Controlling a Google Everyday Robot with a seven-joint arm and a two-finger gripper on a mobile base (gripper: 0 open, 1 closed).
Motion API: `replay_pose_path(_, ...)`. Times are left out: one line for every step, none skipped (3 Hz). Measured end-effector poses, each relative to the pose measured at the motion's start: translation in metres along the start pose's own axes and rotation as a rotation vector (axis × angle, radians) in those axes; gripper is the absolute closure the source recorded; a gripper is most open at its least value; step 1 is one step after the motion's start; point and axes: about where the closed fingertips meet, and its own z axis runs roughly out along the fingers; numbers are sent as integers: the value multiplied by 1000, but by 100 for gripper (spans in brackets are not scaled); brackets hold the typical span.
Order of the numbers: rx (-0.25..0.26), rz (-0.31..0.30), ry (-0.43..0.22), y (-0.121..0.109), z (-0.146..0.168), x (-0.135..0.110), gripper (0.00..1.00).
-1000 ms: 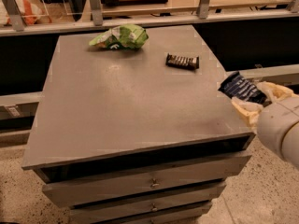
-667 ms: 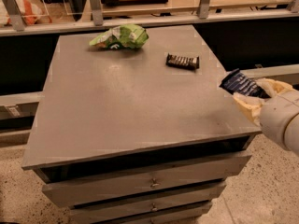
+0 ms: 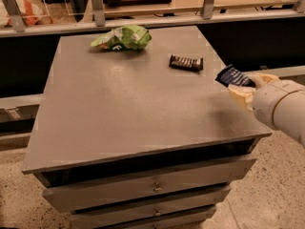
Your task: Move rxbar blueberry near rxbar chocolate
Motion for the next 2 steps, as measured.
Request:
replay_pose_path(0,0,0,0,0,0,100)
replay_pose_path(14,27,8,0,-3,6,100)
